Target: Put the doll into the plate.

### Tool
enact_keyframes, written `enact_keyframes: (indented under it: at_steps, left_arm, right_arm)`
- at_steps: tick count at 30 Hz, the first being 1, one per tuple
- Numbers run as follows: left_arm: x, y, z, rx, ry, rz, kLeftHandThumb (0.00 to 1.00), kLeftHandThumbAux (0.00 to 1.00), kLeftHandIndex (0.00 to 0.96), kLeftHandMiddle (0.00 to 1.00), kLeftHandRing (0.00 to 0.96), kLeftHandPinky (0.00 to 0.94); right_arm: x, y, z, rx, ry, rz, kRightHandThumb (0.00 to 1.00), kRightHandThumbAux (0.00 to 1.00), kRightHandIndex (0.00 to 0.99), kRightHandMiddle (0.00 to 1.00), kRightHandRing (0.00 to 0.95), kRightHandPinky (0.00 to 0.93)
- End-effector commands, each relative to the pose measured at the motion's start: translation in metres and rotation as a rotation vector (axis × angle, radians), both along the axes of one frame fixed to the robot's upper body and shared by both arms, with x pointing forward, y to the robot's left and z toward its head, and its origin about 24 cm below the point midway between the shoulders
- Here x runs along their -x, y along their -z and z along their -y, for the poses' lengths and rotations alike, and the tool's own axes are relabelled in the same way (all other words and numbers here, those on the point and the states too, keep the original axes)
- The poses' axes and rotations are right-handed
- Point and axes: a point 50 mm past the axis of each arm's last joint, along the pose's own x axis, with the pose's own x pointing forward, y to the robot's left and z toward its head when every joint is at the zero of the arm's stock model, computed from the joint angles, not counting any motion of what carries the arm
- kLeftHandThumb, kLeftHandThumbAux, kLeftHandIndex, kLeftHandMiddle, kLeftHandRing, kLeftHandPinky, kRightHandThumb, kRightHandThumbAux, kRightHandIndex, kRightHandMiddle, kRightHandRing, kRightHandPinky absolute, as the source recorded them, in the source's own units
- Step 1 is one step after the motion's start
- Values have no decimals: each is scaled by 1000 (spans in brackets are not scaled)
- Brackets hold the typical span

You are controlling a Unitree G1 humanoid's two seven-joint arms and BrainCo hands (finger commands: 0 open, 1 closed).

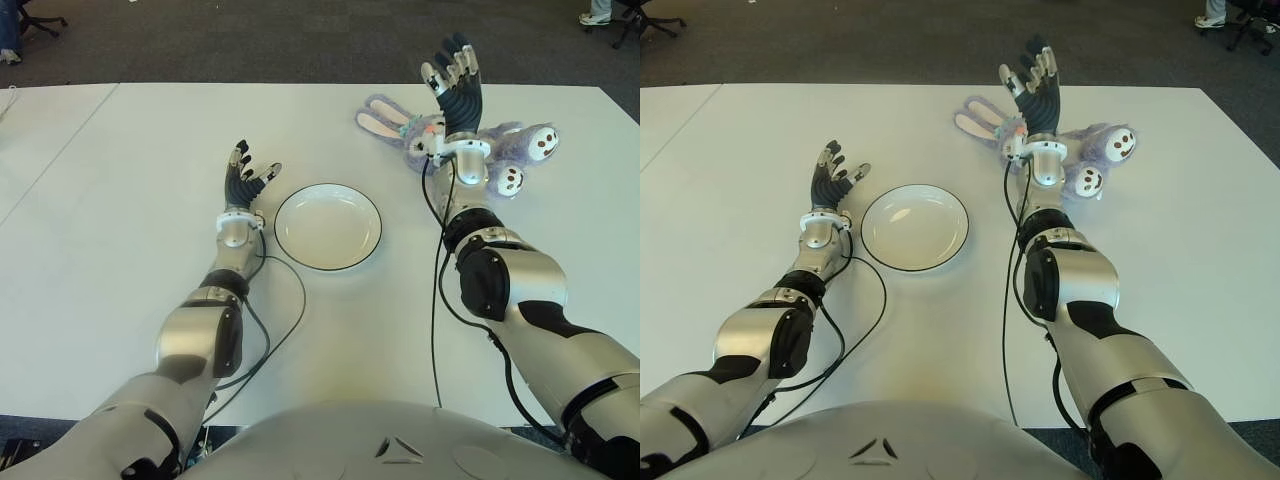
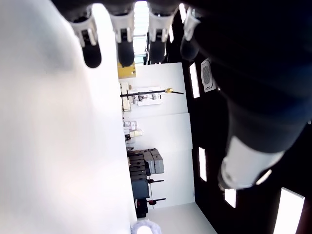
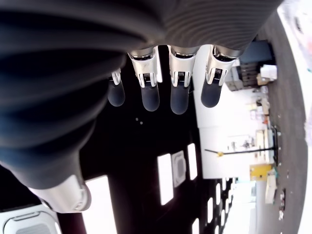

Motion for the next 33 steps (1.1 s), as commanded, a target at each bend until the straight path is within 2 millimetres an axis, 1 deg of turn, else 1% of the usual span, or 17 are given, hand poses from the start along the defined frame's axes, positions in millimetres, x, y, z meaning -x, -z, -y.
enact_keyframes:
  at_steps: [1,6,7,9,11,14,15,16,19,20,21,22,25,29,30,31,33]
  left_arm:
    - [88,99,5,56,-50,-519,58,742,62,85,93,122]
    - [89,99,5,53,-47,-516,55,745,57,86,92,119]
    - [89,99,5,52,-46,-515,53,747,56,89,93,115]
    - [89,99,5,52,-46,-515,52,748,55,90,93,113]
    - [89,99,5,56,-46,-514,53,746,55,91,95,115]
    - [89,99,5,61,-46,-514,56,744,56,92,96,114]
    - [89,99,6,65,-46,-515,58,743,57,92,96,114]
    - [89,99,6,68,-47,-516,60,737,58,93,97,109]
    - [89,99,6,71,-47,-518,62,738,57,91,94,101]
    - [89,99,6,70,-46,-517,62,739,56,90,93,100]
    - [89,99,6,70,-45,-516,57,744,53,89,90,104]
    - [88,99,6,69,-44,-515,54,746,52,88,89,104]
    - [88,99,7,68,-41,-512,47,749,53,90,90,106]
    - [88,99,8,65,-38,-509,44,754,53,91,91,106]
    - [88,99,8,66,-37,-510,43,756,53,91,91,106]
    - [88,99,8,66,-37,-511,45,766,52,89,90,107]
    - [88,99,8,67,-37,-512,46,771,51,87,89,107]
  right_arm:
    - [-3,-13,-2,35,-10,28,311,660,57,79,77,84]
    - [-7,-26,5,104,27,39,274,669,53,70,69,77]
    - [-8,-28,7,125,39,34,242,683,52,62,56,43]
    - [-9,-31,10,160,60,20,220,690,49,55,46,21]
    - [-11,-33,14,216,94,-9,192,689,42,43,29,4]
    - [-13,-36,19,277,132,-36,178,684,38,35,20,0]
    - [-15,-39,23,338,162,-53,173,680,37,32,16,0]
    - [-16,-43,28,408,196,-70,160,657,36,23,5,0]
    - [-18,-51,38,538,264,-98,144,617,34,19,1,0]
    - [-19,-54,42,618,300,-112,143,614,34,19,1,0]
    - [-19,-56,44,676,328,-121,129,575,33,46,41,54]
    - [-20,-58,48,739,358,-129,126,565,33,53,51,68]
    - [-20,-62,55,851,411,-148,116,531,28,63,70,91]
    - [-20,-65,62,966,457,-176,117,510,27,65,73,99]
    - [-20,-67,66,1017,474,-191,118,505,27,67,75,103]
    - [-20,-68,69,1072,491,-209,116,490,29,86,93,122]
    - [-20,-69,73,1126,510,-228,111,475,29,95,100,120]
